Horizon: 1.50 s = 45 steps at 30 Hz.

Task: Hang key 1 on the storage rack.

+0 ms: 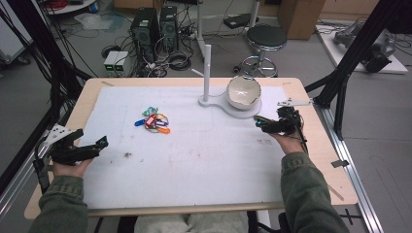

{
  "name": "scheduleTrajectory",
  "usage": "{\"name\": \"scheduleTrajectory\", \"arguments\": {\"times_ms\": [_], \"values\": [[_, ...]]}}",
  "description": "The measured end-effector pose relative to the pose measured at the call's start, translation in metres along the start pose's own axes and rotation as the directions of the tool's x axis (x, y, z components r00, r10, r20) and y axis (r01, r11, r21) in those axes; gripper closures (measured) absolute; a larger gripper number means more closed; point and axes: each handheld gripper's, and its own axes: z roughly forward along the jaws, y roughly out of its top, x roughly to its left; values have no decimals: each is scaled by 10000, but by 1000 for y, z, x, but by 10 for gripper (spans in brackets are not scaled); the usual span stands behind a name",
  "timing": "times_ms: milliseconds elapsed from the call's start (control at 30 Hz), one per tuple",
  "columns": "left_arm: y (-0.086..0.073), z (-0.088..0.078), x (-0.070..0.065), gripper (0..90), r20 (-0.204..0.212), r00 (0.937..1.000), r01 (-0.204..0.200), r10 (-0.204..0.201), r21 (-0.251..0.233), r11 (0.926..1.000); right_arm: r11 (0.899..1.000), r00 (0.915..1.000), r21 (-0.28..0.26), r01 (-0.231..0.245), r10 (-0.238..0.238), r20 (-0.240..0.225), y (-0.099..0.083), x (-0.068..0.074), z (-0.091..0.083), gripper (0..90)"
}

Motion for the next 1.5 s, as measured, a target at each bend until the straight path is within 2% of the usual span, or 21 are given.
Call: {"name": "scheduleTrajectory", "arguments": {"times_ms": [200, 467, 667, 933, 1133, 1333, 1433, 1500], "values": [[0, 1, 0, 17, 38, 10000, 25, -25, -10, 10000, 9992, 9999, 383, 73, -75, 68, 10, -10, 4, 20], [1, 2, 2, 17, 123, 9998, 139, -137, -93, 9999, 9943, 9995, 1013, -329, 326, 52, 15, -37, 19, 20], [1, 4, 1, 17, 144, 9998, 104, -103, -93, 9999, 9829, 9994, 1810, -330, 303, 175, 11, -53, 37, 20], [1, 4, 1, 18, 139, 9999, 39, -38, -37, 10000, 9731, 9998, 2301, 135, -163, 102, 18, -62, 49, 21], [1, 4, 2, 18, 139, 9999, 32, -32, -44, 10000, 9657, 9996, 2592, 122, -182, 206, 17, -67, 54, 24], [1, 4, 1, 18, 166, 9999, 22, -22, -34, 10000, 9526, 9988, 3031, 247, -363, 327, 12, -73, 56, 47], [1, 4, 1, 17, 133, 9999, -9, 9, -25, 10000, 9496, 9988, 3125, 244, -365, 330, 11, -74, 57, 79], [1, 4, 1, 17, 141, 9999, -11, 11, -19, 10000, 9457, 9995, 3243, 223, -286, 147, 11, -74, 57, 173]]}}
